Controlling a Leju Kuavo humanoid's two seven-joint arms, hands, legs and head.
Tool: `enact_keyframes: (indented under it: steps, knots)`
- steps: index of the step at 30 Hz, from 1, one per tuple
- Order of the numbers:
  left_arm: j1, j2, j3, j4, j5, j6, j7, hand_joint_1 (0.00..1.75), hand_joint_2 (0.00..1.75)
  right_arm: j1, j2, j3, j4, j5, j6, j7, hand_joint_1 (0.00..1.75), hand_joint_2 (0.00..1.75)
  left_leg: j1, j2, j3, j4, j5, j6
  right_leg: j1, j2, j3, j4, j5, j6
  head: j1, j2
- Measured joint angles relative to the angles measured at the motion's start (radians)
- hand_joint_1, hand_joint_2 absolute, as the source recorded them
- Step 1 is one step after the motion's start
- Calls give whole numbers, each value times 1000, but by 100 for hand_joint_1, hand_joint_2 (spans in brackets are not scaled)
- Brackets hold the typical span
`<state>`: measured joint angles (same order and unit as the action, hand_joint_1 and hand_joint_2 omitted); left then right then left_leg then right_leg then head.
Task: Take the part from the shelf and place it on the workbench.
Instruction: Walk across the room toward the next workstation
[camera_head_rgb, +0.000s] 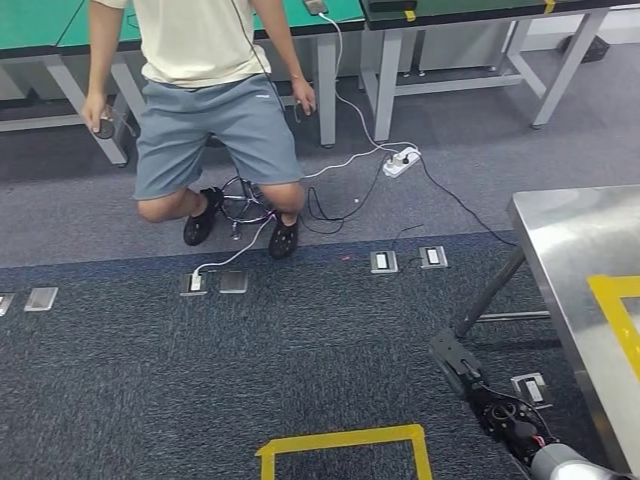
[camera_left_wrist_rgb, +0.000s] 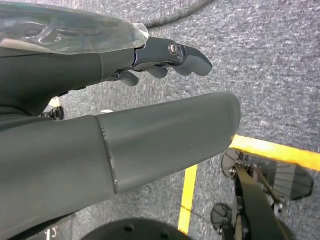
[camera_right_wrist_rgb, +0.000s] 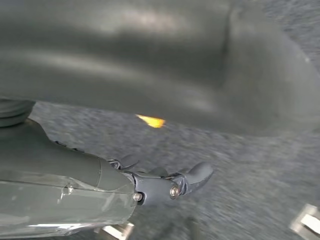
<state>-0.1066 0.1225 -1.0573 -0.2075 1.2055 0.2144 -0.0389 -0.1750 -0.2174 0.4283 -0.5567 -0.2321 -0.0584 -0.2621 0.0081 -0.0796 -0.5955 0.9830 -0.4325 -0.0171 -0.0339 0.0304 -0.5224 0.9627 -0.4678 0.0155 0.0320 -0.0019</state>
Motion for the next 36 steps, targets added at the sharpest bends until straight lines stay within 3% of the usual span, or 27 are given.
enact_keyframes:
  steps: [3, 4, 5, 6, 8, 10, 11, 13, 15, 16, 18, 19, 20, 21, 22, 24, 25, 26, 28, 30, 32, 34, 35, 36]
  knots:
    - [-5, 1, 0, 0, -2, -3, 0, 0, 0, 4, 15, 4, 63, 11, -12, 58, 0, 0, -1, 59, -94, 196, -94, -9, 6, -31, 1, -1, -1, -12, -20, 0]
    - [-5, 1, -1, 0, -3, -3, 0, 0, 0, 7, 19, 6, 81, 14, -17, 77, 0, 0, -1, 65, -122, 253, -113, -10, 9, -41, 1, -1, -2, -14, -22, 0]
    - [-4, 1, -1, 0, -5, -4, 0, 0, 0, 9, 24, 7, 97, 16, -23, 94, 0, 0, -1, 69, -133, 274, -113, -8, 12, -50, 1, -1, -3, -15, -22, 0]
    - [-3, 1, -3, 0, -7, -4, 0, 0, 0, 10, 29, 9, 111, 16, -31, 111, 0, 0, -2, 71, -121, 252, -93, -4, 14, -58, 2, -1, -4, -16, -23, 0]
    - [-2, 3, -6, 0, -13, -5, 2, 0, 0, 12, 38, 10, 135, 14, -50, 141, 0, 0, -8, 87, -47, 113, -29, 13, 19, -72, 6, -1, -7, -16, -23, 0]
    - [-6, 6, -10, 0, -20, -8, 3, 0, 0, 13, 46, 10, 158, 6, -64, 162, 0, 0, -18, 109, 14, -4, 5, 29, 25, -83, 10, -1, -12, -11, -23, 0]
    - [-7, 8, -12, 0, -25, -11, 4, 0, 0, 15, 49, 10, 169, 0, -67, 170, 0, 0, -22, 113, 25, -26, 7, 34, 27, -88, 12, -2, -14, -7, -22, 0]
    - [-7, 10, -19, 0, -33, -15, 6, 0, 0, 20, 55, 10, 187, -14, -69, 179, 0, 0, -21, 100, 29, -35, 8, 39, 28, -98, 17, -6, -18, 2, -21, 0]
    - [-6, 11, -24, 0, -38, -18, 13, 0, 0, 26, 60, 11, 201, -23, -69, 186, 0, 0, -15, 90, 39, -50, 13, 45, 27, -84, 14, 17, -39, 10, -18, 0]
    - [-6, 11, -24, 0, -39, -18, 15, 0, 0, 29, 61, 11, 208, -25, -69, 190, 0, 0, -11, 85, 44, -56, 16, 48, 26, -69, -3, 58, -65, 13, -14, 0]
    - [-8, 10, -25, 0, -40, -18, 18, 0, 0, 36, 62, 11, 224, -25, -70, 198, 0, 0, -11, 73, 47, -58, 16, 53, 23, -43, -66, 196, -134, 19, -5, 0]
    - [-8, 10, -25, 0, -40, -18, 18, 0, 0, 41, 64, 11, 231, -25, -70, 201, 0, 0, -11, 65, 47, -57, 16, 53, 22, -38, -97, 257, -156, 23, -1, 0]
    - [-8, 10, -25, 0, -40, -18, 18, 0, 0, 45, 65, 12, 237, -25, -70, 203, 0, 0, -10, 56, 47, -56, 15, 53, 21, -37, -113, 287, -158, 25, 3, 0]
    - [-8, 10, -26, 0, -40, -18, 18, 0, 0, 47, 66, 12, 242, -25, -70, 204, 0, 0, -10, 48, 48, -54, 14, 52, 18, -36, -110, 275, -139, 27, 5, 0]
    - [-7, 9, -26, 0, -40, -18, 18, 0, 0, 48, 67, 12, 246, -25, -70, 204, 0, 0, -9, 39, 48, -51, 13, 49, 15, -34, -89, 225, -104, 29, 8, 0]
    - [-8, 9, -26, 0, -40, -18, 18, 0, 0, 48, 69, 12, 253, -25, -71, 204, 0, 0, -8, 23, 46, -40, 7, 41, 8, -12, -24, 82, -36, 31, 12, 0]
    - [-9, 9, -26, 0, -40, -18, 18, 0, 0, 47, 70, 12, 256, -25, -71, 204, 0, 0, -9, 15, 43, -34, 5, 35, 6, -2, -2, 33, -19, 28, 14, 0]
    - [-9, 9, -27, 0, -40, -18, 18, 0, 0, 47, 71, 12, 260, -25, -71, 205, 0, 0, -9, 8, 40, -31, 4, 30, 6, 5, 8, 9, -14, 24, 13, 0]
    - [-7, 10, -29, 0, -40, -18, 18, 0, 0, 47, 74, 12, 265, -25, -70, 207, 0, 0, -8, -3, 37, -33, 8, 20, 9, -3, 8, 6, -13, 11, 8, 0]
    - [-4, 11, -33, 0, -42, -18, 18, 0, 0, 46, 78, 13, 268, -26, -71, 216, 0, 0, -6, 12, 28, -14, -5, 9, 9, -15, 10, 1, -7, -2, 0, 0]
    - [-7, 11, -38, 0, -44, -18, 17, 0, 0, 46, 80, 13, 271, -33, -71, 229, 0, 0, -4, 47, -19, 86, -61, -2, 8, -29, 11, -3, -5, -12, -13, 0]
    - [-10, 11, -41, 0, -48, -18, 17, 0, 0, 52, 81, 13, 277, -48, -71, 248, 0, 0, -2, 66, -88, 227, -122, -10, 11, -45, 10, -3, -6, -16, -22, 0]
    - [-10, 11, -43, 0, -50, -18, 17, 0, 0, 55, 82, 13, 281, -56, -70, 259, 0, 0, -2, 69, -108, 267, -131, -11, 12, -52, 10, -3, -7, -16, -23, 0]
    - [-10, 11, -45, 0, -53, -18, 18, 0, 0, 58, 83, 13, 284, -64, -71, 270, 0, 0, -2, 70, -109, 267, -120, -10, 13, -60, 11, -3, -8, -17, -24, 0]
